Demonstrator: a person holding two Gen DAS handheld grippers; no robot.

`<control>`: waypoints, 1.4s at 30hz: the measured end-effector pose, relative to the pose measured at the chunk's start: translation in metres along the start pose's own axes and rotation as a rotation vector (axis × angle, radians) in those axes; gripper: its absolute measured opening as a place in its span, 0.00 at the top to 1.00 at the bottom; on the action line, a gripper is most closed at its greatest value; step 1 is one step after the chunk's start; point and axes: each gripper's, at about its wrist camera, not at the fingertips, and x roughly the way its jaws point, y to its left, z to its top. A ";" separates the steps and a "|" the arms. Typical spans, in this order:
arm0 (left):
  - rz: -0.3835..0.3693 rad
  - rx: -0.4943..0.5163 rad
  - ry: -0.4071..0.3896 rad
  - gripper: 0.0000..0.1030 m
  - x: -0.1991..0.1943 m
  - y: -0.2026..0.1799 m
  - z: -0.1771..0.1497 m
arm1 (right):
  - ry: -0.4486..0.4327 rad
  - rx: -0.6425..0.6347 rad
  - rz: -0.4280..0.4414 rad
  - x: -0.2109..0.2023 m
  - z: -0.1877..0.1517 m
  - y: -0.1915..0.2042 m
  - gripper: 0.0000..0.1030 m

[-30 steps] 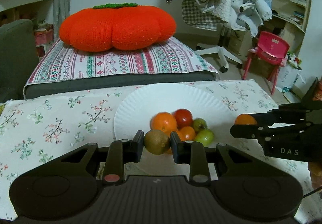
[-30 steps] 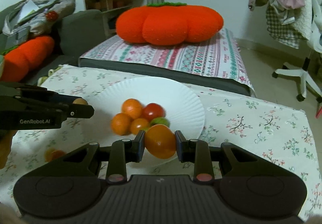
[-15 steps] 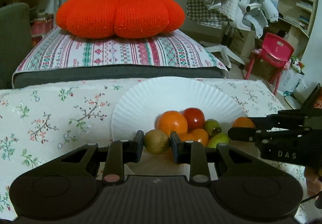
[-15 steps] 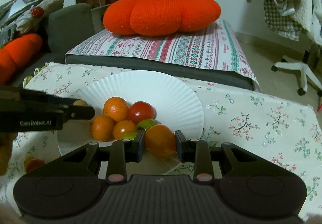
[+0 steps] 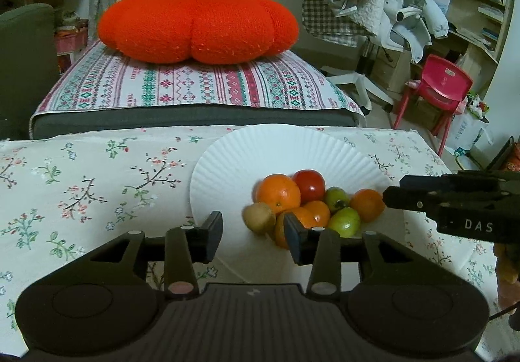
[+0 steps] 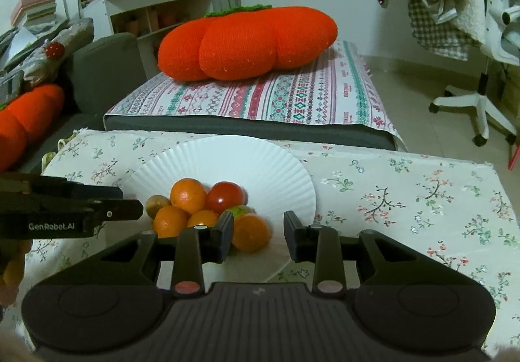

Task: Organize fruits
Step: 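Move both tools back to the red tomato and yellow fruit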

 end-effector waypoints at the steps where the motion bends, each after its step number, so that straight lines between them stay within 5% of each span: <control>1: 0.002 -0.003 0.000 0.77 -0.002 0.000 0.000 | 0.001 -0.004 0.000 -0.001 0.000 0.002 0.70; 26: 0.134 0.034 0.035 0.59 -0.084 0.024 -0.030 | 0.000 -0.206 0.065 -0.051 -0.013 0.077 0.49; 28: 0.140 0.032 0.033 0.52 -0.089 0.025 -0.035 | 0.002 -0.230 0.075 -0.054 -0.016 0.084 0.44; 35: 0.133 0.045 0.057 0.49 -0.086 0.033 -0.053 | 0.042 -0.269 0.133 -0.056 -0.028 0.099 0.28; 42: 0.119 0.097 0.093 0.49 -0.075 0.029 -0.070 | 0.082 -0.347 0.169 -0.053 -0.047 0.109 0.24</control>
